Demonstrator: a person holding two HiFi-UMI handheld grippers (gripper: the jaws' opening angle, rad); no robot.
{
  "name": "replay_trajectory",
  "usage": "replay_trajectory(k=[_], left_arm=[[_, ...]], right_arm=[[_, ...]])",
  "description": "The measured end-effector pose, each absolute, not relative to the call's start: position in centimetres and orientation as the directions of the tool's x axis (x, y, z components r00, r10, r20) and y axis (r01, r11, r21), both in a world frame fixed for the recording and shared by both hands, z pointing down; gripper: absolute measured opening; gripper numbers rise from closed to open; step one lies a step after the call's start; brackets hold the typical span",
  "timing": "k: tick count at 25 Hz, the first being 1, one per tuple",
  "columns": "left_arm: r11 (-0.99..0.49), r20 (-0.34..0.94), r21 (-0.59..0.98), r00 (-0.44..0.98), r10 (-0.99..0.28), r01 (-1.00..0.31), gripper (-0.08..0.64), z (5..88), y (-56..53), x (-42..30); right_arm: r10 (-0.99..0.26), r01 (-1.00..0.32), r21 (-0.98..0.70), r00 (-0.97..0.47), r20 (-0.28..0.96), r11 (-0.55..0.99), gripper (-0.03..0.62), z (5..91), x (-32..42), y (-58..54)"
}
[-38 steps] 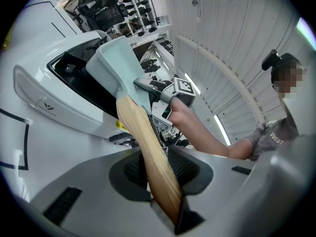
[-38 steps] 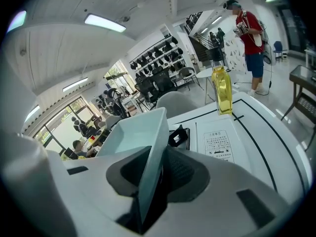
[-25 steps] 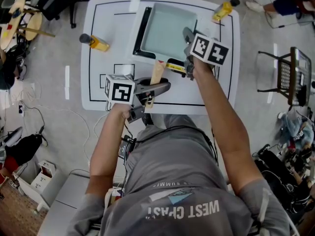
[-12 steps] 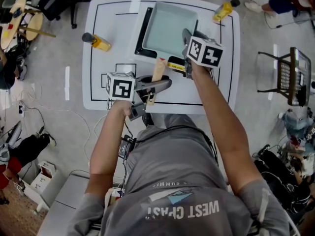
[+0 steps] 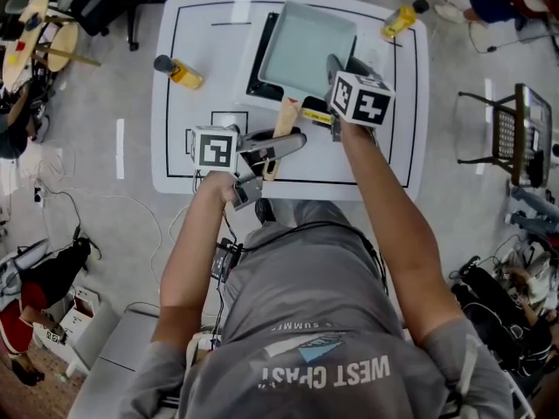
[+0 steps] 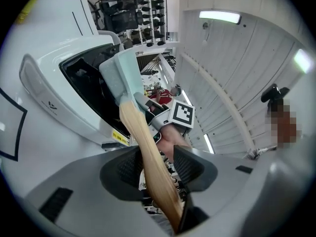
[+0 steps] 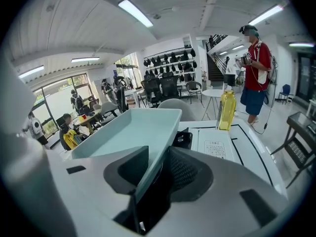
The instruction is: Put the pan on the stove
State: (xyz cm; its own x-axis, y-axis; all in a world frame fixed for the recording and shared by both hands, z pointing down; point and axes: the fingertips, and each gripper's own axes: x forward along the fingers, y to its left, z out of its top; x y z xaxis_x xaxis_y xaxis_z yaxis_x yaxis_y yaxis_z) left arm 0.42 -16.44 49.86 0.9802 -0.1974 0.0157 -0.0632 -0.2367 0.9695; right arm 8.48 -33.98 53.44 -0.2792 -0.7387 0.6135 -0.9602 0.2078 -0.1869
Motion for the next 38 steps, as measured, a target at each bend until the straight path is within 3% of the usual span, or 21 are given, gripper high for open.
replay_trajectory(k=[29,32,38], left_arm=[[-0.171,0.009,0.981,0.910,-0.414,-0.088,0.190,50.0,-16.9,-2.0],[-0.166,0.054,0.976,0.891,-0.451,-0.143,0.132,50.8,-17.1,-2.2],[-0.138,0.050,0.981,0.866,-0.498,-0.136,0.121,51.0,-17.7,-1.9]], right_arm=[[-0.734,-0.951,-0.245,-0.303,0.608,0.190,0.154,53.3,9.3,-30.9],[-0.732,-0.946,-0.258,-0.315,0.604,0.195,0.154,53.2,9.1,-31.0],[-0.748,-0.949,-0.243,-0.308,0.588,0.200,0.150,52.6,9.6,-31.1]])
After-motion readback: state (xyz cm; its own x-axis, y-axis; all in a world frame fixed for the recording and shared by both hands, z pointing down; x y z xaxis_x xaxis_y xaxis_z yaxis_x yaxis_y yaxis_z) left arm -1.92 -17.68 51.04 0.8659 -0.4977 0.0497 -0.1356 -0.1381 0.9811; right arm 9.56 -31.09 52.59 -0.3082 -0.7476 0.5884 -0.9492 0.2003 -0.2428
